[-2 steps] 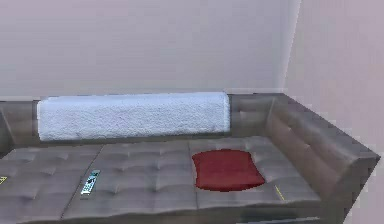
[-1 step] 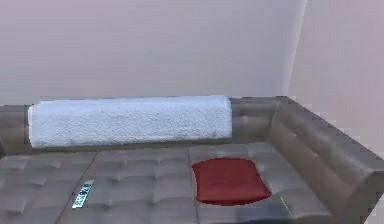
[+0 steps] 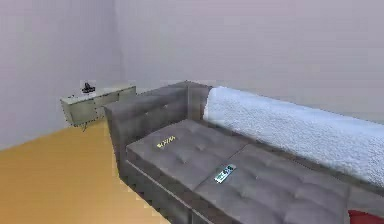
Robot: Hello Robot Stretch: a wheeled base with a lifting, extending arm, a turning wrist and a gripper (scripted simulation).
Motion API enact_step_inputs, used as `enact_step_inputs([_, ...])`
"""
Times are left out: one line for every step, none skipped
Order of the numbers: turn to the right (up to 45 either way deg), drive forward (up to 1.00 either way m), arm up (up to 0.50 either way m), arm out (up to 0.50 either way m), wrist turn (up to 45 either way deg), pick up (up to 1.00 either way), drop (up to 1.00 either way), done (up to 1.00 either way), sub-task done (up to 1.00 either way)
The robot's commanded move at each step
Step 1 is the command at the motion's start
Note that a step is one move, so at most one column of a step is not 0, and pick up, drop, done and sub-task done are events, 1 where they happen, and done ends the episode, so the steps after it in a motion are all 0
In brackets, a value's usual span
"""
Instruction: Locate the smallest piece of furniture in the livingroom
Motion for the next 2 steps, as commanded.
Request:
enact_step_inputs([-45.0,0.0,0.0,0.0,0.0,0.0,0.0,0.0,0.0])
enact_step_inputs([-45.0,0.0,0.0,0.0,0.0,0.0,0.0,0.0,0.0])
